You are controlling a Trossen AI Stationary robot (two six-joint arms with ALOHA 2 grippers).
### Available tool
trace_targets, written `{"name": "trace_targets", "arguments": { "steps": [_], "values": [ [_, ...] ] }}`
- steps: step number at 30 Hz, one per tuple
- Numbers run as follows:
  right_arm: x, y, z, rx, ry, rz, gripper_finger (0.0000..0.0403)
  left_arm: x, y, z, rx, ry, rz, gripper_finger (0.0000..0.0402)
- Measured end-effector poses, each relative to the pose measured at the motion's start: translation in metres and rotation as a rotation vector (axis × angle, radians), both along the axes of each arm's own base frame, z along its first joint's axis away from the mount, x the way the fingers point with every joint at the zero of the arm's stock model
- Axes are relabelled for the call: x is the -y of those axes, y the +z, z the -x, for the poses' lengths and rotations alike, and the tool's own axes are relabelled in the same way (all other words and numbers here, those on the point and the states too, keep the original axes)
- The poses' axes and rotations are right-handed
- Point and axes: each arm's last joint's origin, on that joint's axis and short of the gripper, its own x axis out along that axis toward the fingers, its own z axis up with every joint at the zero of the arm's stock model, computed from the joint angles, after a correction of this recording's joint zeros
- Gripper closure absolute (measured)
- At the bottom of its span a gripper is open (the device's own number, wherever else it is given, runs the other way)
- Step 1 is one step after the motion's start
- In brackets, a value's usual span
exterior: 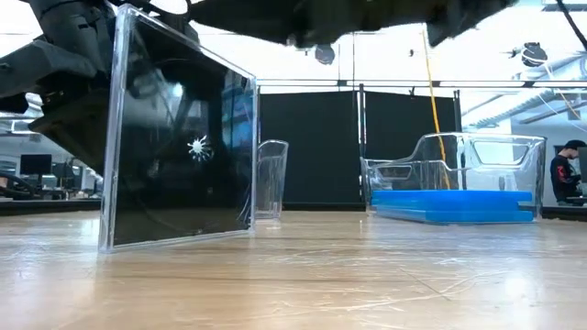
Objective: Pick & place jewel cases by type
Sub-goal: Put the black cd case into the left transparent bin
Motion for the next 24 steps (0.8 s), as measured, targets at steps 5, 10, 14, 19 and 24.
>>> {"name": "trace_targets", "arguments": {
  "steps": [5, 10, 14, 19, 24],
  "values": [
    [-0.004, 0.021, 0.018, -0.132, 0.027, 0.019, 0.0207, 0.0, 0.0, 0.0, -0.005, 0.0, -0.003, 0.0105],
    [0.003, 0.022, 0.031, -0.326, 0.029, -0.072, 0.0207, 0.0, 0.0, 0.0, -0.006, -0.001, 0.0, 0.0105],
    [0.005, 0.013, 0.033, -0.394, 0.002, -0.043, 0.0207, 0.0, 0.0, 0.0, 0.001, -0.001, 0.004, 0.0105],
    [0.001, 0.014, 0.03, -0.325, -0.007, 0.08, 0.0207, 0.0, 0.0, 0.0, 0.003, -0.001, 0.006, 0.0105],
    [0.002, 0.016, 0.029, -0.302, -0.027, 0.093, 0.0207, 0.0, 0.0, 0.0, 0.0, -0.014, 0.0, 0.0105]
  ]
}}
